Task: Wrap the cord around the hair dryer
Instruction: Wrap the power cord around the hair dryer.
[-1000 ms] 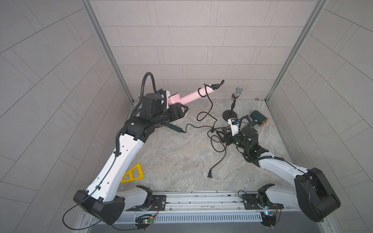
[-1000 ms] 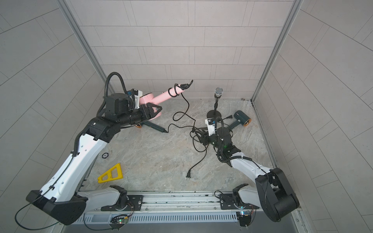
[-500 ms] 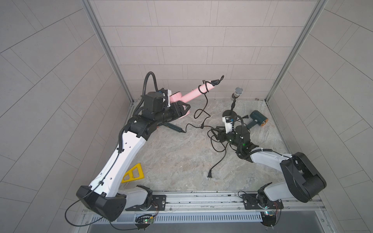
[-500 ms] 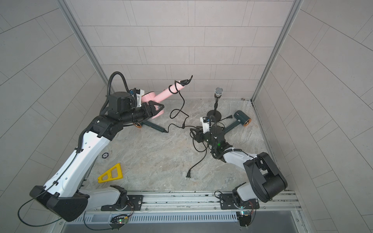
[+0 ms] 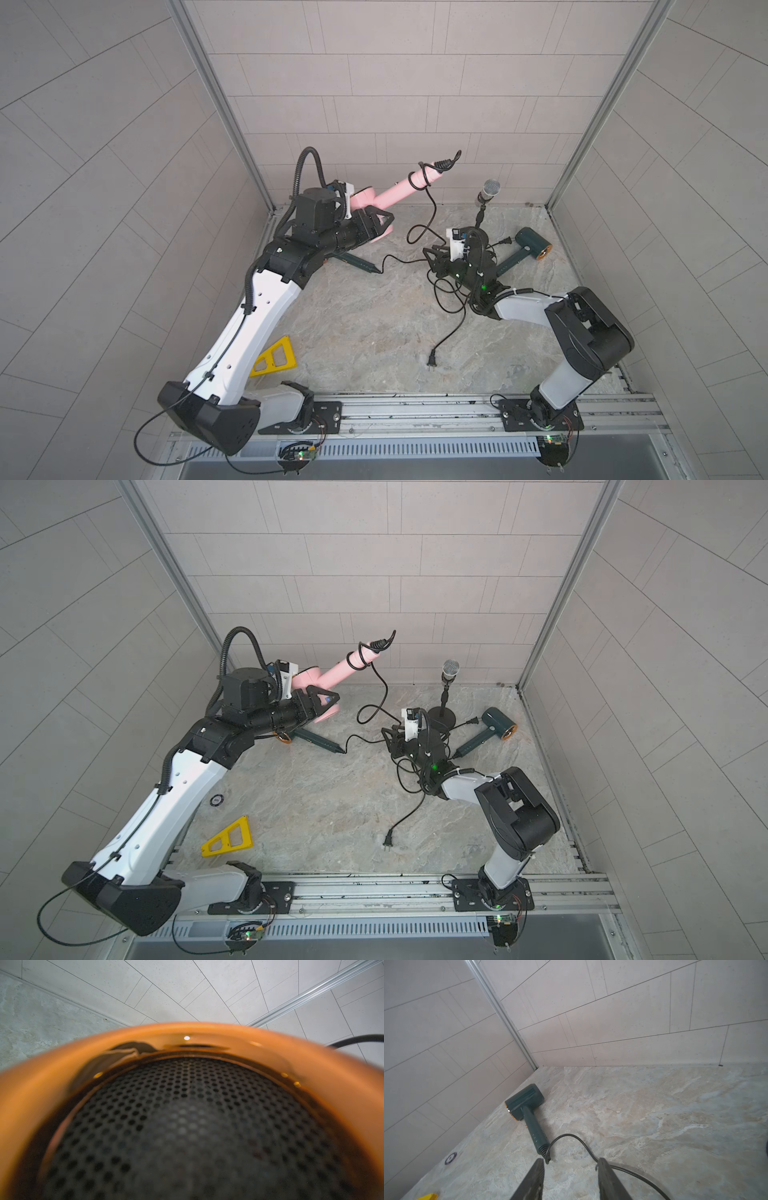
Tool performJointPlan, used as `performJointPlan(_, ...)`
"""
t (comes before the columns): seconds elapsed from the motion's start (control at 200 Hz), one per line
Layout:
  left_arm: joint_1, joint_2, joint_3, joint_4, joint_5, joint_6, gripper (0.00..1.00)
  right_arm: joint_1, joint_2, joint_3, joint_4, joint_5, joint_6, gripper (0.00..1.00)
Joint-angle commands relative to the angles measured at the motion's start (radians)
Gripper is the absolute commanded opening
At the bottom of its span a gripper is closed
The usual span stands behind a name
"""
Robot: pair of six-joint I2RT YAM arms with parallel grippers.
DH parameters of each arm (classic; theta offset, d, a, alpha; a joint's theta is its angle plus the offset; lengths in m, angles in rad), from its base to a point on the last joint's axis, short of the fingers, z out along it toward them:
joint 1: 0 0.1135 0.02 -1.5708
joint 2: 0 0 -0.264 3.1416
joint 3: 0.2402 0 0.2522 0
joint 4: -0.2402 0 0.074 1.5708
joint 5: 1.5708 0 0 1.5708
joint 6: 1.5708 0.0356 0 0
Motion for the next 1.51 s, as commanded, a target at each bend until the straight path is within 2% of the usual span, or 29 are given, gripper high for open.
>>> performJointPlan(0.0, 0.0, -0.037, 0.005, 0.089, 0.023, -0.012, 0.0, 0.002, 0.021, 0.04, 0.064, 0.007, 0.053, 0.22)
performJointPlan(0.11, 0.002, -0.04, 0.004, 0.078, 0.016, -0.003, 0.0, 0.001, 0.016, 0.039, 0.035, -0.009, 0.061, 0.16)
performJointPlan(0.245, 0.009, -0.037, -0.012, 0.099, 0.002, -0.014, 0.0, 0.001, -0.034, 0.011, -0.078, -0.006, 0.029, 0.0)
performJointPlan(0.35, 0.048, -0.035, -0.053, 0.165, 0.001, -0.065, 0.0, 0.001, -0.093, 0.0, -0.241, -0.031, -0.006, 0.0)
performJointPlan(0.46, 0.146, -0.04, -0.121, 0.247, -0.019, -0.135, 0.0, 0.007, -0.201, -0.019, -0.488, -0.008, -0.071, 0.0)
performJointPlan(0.6, 0.253, -0.019, -0.171, 0.23, -0.191, -0.113, 0.0, 0.092, -0.352, 0.011, -0.898, 0.08, -0.2, 0.0)
performJointPlan(0.68, 0.253, 0.004, -0.173, 0.197, -0.357, -0.049, 0.0, 0.175, -0.396, 0.069, -1.128, 0.114, -0.273, 0.0)
performJointPlan(0.826, 0.227, 0.051, -0.194, 0.179, -0.531, 0.029, 0.0, 0.305, -0.416, 0.214, -1.458, 0.146, -0.365, 0.0)
performJointPlan(1.026, 0.135, 0.118, -0.213, 0.143, -0.773, 0.188, 0.0, 0.425, -0.401, 0.449, -1.661, 0.23, -0.457, 0.0)
performJointPlan(1.131, 0.099, 0.156, -0.239, 0.135, -0.835, 0.257, 0.0, 0.441, -0.382, 0.561, -1.698, 0.288, -0.512, 0.0)
performJointPlan(1.291, 0.051, 0.226, -0.249, 0.106, -0.8, 0.357, 0.0, 0.428, -0.331, 0.717, -1.678, 0.358, -0.625, 0.0)
performJointPlan(1.501, 0.008, 0.226, -0.243, 0.007, -0.513, 0.475, 0.0, 0.268, -0.221, 0.869, -1.644, 0.296, -0.723, 0.0)
